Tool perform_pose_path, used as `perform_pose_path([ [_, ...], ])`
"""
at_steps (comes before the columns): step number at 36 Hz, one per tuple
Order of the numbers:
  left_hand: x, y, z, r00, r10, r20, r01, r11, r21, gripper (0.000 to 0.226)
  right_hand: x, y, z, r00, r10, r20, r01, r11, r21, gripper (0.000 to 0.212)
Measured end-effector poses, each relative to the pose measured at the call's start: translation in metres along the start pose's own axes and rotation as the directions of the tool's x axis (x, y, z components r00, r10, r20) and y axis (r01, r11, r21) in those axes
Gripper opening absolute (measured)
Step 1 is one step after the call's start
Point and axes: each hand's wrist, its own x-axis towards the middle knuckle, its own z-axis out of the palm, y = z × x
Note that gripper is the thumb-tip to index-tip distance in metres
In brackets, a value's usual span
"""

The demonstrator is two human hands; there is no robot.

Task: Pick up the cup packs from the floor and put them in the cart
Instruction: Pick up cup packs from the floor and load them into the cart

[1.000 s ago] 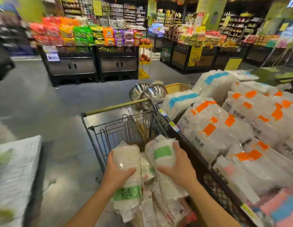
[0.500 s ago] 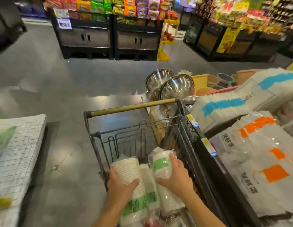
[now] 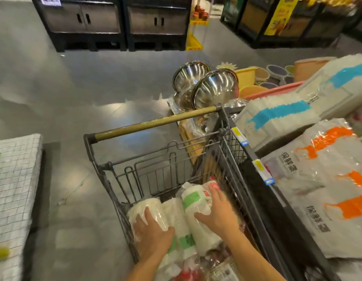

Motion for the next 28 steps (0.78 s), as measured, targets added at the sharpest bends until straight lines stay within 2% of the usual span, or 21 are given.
perform_pose_path([
  [3, -0.010, 0.027, 0.001, 0.979, 0.198, 0.055, -0.204, 0.967, 0.154, 0.097, -0.014, 0.008, -0.017, 0.999, 0.029, -0.030, -0.030, 0.999, -0.028, 0.105],
  [6, -0.028, 0.067, 0.005, 0.904, 0.399, 0.155, -0.425, 0.878, 0.221, 0.088, -0.036, 0.022, -0.042, 0.993, 0.102, -0.068, -0.105, 0.994, -0.044, 0.092],
  [9, -0.059, 0.107, 0.013, 0.782, 0.558, 0.280, -0.623, 0.721, 0.304, 0.084, -0.070, 0.046, -0.071, 0.975, 0.182, -0.130, -0.189, 0.981, -0.040, 0.085],
  [12, -0.103, 0.139, 0.027, 0.643, 0.639, 0.423, -0.766, 0.548, 0.336, 0.077, -0.119, 0.076, -0.099, 0.940, 0.277, -0.198, -0.284, 0.959, -0.008, 0.083],
  [14, -0.139, 0.157, 0.040, 0.526, 0.683, 0.508, -0.850, 0.390, 0.355, 0.065, -0.159, 0.101, -0.116, 0.899, 0.362, -0.244, -0.366, 0.930, 0.031, 0.079],
  [18, -0.222, 0.180, 0.066, 0.280, 0.665, 0.692, -0.944, 0.057, 0.326, 0.060, -0.255, 0.147, -0.135, 0.787, 0.529, -0.317, -0.521, 0.846, 0.118, 0.057],
  [23, -0.344, 0.173, 0.097, -0.054, 0.590, 0.805, -0.946, -0.288, 0.148, 0.047, -0.398, 0.187, -0.132, 0.604, 0.713, -0.356, -0.685, 0.693, 0.226, 0.051],
  [25, -0.395, 0.156, 0.108, -0.148, 0.547, 0.824, -0.908, -0.406, 0.106, 0.048, -0.458, 0.197, -0.122, 0.530, 0.768, -0.359, -0.729, 0.629, 0.270, 0.051],
  [28, -0.467, 0.118, 0.124, -0.251, 0.457, 0.853, -0.861, -0.509, 0.020, 0.045, -0.552, 0.201, -0.095, 0.423, 0.823, -0.378, -0.762, 0.549, 0.343, 0.052],
])
